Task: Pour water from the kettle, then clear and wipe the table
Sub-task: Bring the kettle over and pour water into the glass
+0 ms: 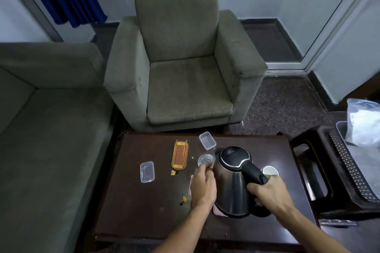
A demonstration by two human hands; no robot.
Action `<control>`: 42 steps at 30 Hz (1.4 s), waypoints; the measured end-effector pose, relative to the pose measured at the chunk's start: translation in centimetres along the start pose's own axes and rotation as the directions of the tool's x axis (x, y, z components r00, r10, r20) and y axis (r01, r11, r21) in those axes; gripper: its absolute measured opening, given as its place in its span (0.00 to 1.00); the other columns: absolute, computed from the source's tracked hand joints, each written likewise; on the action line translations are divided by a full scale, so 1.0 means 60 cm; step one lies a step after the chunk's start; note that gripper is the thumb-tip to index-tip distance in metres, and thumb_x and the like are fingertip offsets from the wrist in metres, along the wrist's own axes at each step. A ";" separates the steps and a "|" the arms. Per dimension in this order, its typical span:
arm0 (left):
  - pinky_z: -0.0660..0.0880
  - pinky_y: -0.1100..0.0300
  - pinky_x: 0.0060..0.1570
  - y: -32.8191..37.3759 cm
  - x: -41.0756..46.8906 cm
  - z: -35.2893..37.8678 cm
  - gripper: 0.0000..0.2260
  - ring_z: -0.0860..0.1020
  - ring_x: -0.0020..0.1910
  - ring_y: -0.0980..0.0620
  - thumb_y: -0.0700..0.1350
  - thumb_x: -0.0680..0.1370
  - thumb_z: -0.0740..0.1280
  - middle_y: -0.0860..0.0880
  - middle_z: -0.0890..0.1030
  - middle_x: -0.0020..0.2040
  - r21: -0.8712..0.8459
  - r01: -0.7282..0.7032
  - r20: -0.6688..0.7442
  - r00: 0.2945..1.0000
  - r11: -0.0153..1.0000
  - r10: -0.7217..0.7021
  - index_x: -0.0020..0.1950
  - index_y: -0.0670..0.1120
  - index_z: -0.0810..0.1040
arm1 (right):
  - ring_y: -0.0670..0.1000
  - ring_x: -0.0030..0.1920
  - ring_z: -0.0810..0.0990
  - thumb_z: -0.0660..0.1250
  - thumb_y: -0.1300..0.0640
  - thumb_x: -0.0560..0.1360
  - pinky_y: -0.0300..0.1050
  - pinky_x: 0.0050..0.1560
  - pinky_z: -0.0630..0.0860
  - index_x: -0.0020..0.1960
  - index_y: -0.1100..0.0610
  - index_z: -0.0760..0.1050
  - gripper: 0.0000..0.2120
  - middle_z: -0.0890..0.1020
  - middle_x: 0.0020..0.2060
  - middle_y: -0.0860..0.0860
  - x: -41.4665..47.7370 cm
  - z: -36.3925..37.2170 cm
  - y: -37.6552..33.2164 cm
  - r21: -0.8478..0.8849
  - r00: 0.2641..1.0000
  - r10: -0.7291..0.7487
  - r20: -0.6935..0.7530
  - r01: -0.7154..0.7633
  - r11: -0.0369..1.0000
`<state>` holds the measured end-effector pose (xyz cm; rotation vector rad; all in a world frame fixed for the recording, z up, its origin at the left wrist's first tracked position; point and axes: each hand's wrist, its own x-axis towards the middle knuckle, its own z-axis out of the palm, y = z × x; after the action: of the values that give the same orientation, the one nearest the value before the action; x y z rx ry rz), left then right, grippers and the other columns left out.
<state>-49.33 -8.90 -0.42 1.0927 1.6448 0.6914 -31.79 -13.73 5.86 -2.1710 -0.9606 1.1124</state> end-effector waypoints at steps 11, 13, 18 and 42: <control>0.65 0.70 0.61 0.174 -0.052 -0.046 0.16 0.74 0.63 0.60 0.44 0.84 0.59 0.61 0.76 0.58 -0.118 -0.186 0.046 0.980 0.975 0.193 0.60 0.63 0.81 | 0.48 0.25 0.68 0.69 0.53 0.55 0.43 0.29 0.64 0.26 0.53 0.66 0.11 0.71 0.21 0.47 -0.075 -0.127 -0.081 0.060 0.980 -0.198 0.017 0.197 0.979; 0.66 0.65 0.67 0.208 -0.064 -0.057 0.18 0.74 0.66 0.60 0.42 0.84 0.58 0.59 0.78 0.62 -0.148 -0.202 0.038 0.977 0.968 0.209 0.66 0.57 0.81 | 0.48 0.26 0.68 0.69 0.53 0.55 0.44 0.30 0.63 0.27 0.53 0.65 0.12 0.69 0.23 0.47 -0.087 -0.151 -0.102 0.050 0.968 -0.248 0.040 0.246 0.968; 0.67 0.51 0.76 0.304 -0.086 -0.070 0.19 0.74 0.72 0.52 0.40 0.84 0.56 0.50 0.79 0.70 -0.149 -0.250 0.084 0.961 0.957 0.264 0.72 0.45 0.78 | 0.49 0.27 0.68 0.69 0.54 0.55 0.47 0.32 0.64 0.27 0.53 0.65 0.12 0.69 0.23 0.48 -0.092 -0.218 -0.162 0.038 0.944 -0.329 0.029 0.328 0.944; 0.71 0.52 0.56 0.592 -0.120 -0.018 0.14 0.77 0.60 0.37 0.47 0.82 0.56 0.40 0.83 0.55 0.004 -0.409 0.129 0.905 0.913 0.405 0.46 0.42 0.77 | 0.51 0.28 0.76 0.74 0.55 0.60 0.44 0.32 0.71 0.33 0.58 0.77 0.08 0.77 0.26 0.50 -0.128 -0.418 -0.307 -0.106 0.879 -0.268 -0.395 0.246 0.963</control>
<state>-38.02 -0.14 32.93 1.4948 1.3328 0.8458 -20.47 -11.37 35.77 -2.1184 -1.0502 0.4855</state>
